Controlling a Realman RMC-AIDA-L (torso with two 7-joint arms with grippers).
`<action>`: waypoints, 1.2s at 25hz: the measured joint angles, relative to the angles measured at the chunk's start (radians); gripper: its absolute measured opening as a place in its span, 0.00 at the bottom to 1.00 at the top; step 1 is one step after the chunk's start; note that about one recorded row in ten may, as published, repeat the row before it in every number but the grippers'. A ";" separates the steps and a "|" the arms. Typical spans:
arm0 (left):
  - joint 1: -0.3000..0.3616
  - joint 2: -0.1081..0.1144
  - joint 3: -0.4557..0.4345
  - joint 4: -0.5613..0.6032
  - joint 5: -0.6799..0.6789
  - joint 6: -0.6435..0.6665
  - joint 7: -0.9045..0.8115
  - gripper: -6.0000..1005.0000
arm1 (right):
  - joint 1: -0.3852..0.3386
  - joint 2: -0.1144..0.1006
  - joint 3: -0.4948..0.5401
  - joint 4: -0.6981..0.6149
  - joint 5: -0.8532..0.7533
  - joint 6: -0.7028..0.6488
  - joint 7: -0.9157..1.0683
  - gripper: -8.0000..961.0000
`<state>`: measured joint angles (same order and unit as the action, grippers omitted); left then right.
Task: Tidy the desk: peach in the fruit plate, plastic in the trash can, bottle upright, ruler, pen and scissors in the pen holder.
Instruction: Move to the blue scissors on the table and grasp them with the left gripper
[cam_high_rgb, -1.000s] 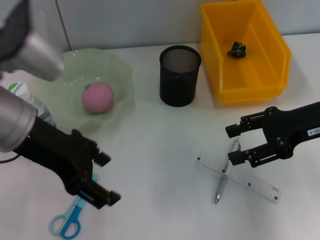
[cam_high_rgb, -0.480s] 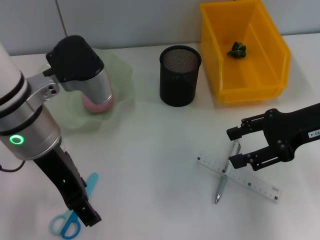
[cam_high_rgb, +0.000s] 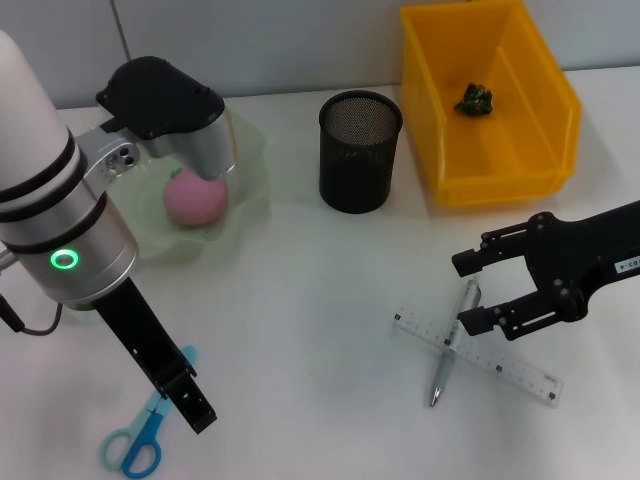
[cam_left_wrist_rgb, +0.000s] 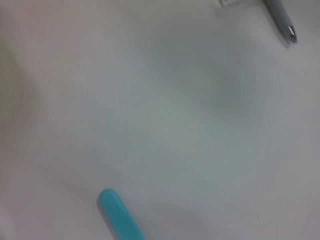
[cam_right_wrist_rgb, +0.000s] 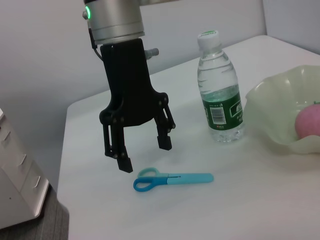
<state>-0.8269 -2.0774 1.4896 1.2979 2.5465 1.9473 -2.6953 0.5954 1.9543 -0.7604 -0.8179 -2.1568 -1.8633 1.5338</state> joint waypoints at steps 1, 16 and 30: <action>-0.001 0.000 -0.001 -0.003 0.000 -0.001 -0.008 0.86 | 0.000 0.000 -0.003 0.000 0.000 0.001 -0.001 0.79; -0.003 0.001 -0.003 -0.089 0.075 -0.089 -0.144 0.86 | 0.000 0.005 -0.022 -0.005 -0.010 0.007 -0.025 0.79; 0.002 -0.001 -0.002 -0.128 0.073 -0.129 -0.183 0.86 | 0.002 0.017 -0.034 -0.006 -0.012 0.016 -0.030 0.79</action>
<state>-0.8247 -2.0786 1.4873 1.1695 2.6200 1.8178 -2.8781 0.5970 1.9713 -0.7944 -0.8237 -2.1692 -1.8470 1.5036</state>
